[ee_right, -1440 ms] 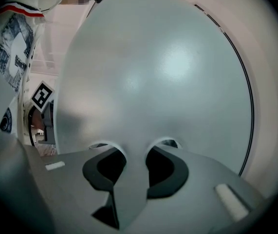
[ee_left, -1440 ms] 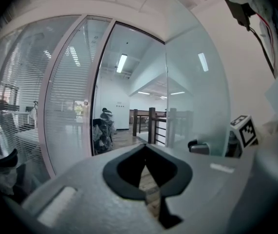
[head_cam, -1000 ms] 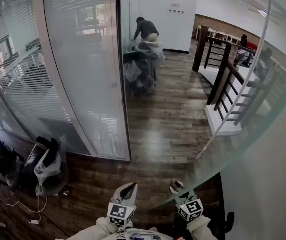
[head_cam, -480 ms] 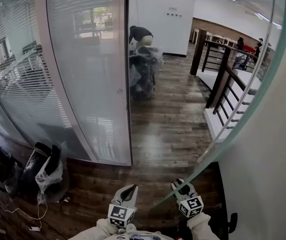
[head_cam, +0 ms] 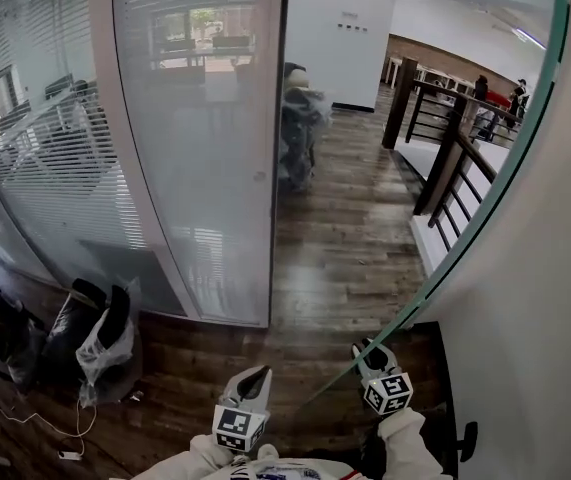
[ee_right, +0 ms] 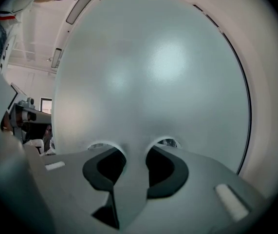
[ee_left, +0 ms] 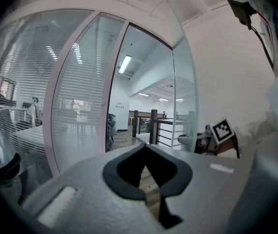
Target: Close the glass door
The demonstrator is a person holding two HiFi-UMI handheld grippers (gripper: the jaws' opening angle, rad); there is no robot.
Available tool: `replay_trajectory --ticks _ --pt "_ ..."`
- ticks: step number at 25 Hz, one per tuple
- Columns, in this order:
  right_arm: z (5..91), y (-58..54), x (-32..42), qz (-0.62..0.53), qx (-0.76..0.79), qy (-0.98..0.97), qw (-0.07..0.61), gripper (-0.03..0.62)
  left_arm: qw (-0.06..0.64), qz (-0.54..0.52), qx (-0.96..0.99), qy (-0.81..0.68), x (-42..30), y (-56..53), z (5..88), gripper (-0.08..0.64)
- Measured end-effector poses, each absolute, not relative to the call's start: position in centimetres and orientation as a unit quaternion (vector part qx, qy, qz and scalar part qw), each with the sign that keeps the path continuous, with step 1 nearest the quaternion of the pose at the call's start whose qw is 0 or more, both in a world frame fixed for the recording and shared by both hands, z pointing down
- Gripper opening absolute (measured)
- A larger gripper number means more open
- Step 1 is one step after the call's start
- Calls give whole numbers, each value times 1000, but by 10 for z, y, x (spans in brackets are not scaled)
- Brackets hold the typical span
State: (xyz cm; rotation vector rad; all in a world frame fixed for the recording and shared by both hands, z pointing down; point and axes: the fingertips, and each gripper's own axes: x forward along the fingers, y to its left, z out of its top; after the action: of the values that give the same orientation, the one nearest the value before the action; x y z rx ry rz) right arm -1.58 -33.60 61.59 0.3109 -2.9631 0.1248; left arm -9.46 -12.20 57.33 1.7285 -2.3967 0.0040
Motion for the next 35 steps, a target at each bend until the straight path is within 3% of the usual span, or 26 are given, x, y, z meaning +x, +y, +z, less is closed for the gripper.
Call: replay_trajectory --ticks 11,23,35 --pt "619 -334 -48 43 107 -989 95 120 106 -10 534 -839 -132 -83 584 3" --pt "611 -337 -82 39 111 -990 71 121 115 5 507 -854 -170 -110 589 3" --pt "617 -341 -116 39 99 -987 122 123 107 11 497 -861 -206 -160 581 3"
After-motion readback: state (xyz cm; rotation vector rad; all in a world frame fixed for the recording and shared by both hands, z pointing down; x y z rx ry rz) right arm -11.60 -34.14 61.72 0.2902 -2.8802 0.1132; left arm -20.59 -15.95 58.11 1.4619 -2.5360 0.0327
